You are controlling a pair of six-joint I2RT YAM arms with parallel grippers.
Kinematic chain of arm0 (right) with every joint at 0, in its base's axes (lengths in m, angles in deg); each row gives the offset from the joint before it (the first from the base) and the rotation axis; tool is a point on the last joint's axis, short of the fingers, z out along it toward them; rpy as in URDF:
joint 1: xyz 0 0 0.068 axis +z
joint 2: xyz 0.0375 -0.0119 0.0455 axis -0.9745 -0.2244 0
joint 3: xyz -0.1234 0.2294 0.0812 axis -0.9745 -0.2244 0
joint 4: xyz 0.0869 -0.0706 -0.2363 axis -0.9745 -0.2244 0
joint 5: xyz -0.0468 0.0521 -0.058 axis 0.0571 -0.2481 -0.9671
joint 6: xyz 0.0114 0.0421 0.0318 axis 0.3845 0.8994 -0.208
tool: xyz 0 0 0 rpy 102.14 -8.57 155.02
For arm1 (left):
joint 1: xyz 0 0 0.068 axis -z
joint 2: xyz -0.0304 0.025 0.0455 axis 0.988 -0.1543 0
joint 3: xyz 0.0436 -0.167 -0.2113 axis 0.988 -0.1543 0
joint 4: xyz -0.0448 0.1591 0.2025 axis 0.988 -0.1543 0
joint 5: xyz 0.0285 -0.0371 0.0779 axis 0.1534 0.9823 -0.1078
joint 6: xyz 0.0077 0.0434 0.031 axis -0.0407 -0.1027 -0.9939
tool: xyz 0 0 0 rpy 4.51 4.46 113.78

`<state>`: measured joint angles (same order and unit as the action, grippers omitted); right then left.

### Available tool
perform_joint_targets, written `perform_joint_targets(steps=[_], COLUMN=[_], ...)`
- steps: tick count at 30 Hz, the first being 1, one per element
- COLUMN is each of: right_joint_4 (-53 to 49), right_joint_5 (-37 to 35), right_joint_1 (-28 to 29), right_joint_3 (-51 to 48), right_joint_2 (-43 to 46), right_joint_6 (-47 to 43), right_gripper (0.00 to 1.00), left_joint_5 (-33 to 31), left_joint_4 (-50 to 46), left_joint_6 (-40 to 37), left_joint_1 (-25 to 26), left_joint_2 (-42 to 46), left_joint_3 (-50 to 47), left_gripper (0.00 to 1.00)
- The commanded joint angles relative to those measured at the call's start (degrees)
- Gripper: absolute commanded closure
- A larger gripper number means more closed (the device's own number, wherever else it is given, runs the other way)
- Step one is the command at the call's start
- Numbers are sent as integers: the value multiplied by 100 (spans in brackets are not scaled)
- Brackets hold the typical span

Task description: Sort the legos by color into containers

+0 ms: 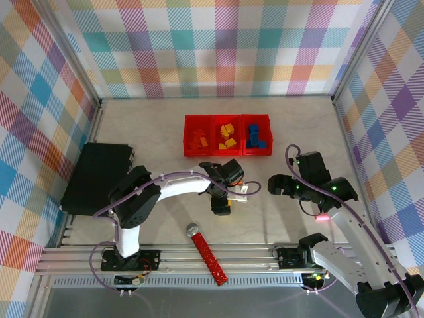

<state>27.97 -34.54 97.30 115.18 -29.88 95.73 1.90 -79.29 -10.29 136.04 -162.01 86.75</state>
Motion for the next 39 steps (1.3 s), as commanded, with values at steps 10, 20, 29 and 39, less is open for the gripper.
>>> perform_joint_targets(steps=[10, 20, 29, 39], right_joint_4=[55, 71, 79, 76], right_joint_5=[88, 73, 55, -64], right_joint_1=[-19, -15, -15, -17], right_joint_3=[-77, -86, -91, -87], right_joint_2=[46, 66, 43, 85], right_joint_6=[-78, -72, -70, -30], right_gripper=[17, 17, 18, 17], left_joint_5=[-162, -215, -408, -331], left_joint_4=[215, 264, -134, -701], left_joint_6=[-43, -136, -153, -129], left_joint_1=[-86, -60, 18, -176], left_joint_2=[-386, -205, 423, 1053], left_joint_3=[-210, -358, -329, 361], left_gripper=[33, 51, 81, 90])
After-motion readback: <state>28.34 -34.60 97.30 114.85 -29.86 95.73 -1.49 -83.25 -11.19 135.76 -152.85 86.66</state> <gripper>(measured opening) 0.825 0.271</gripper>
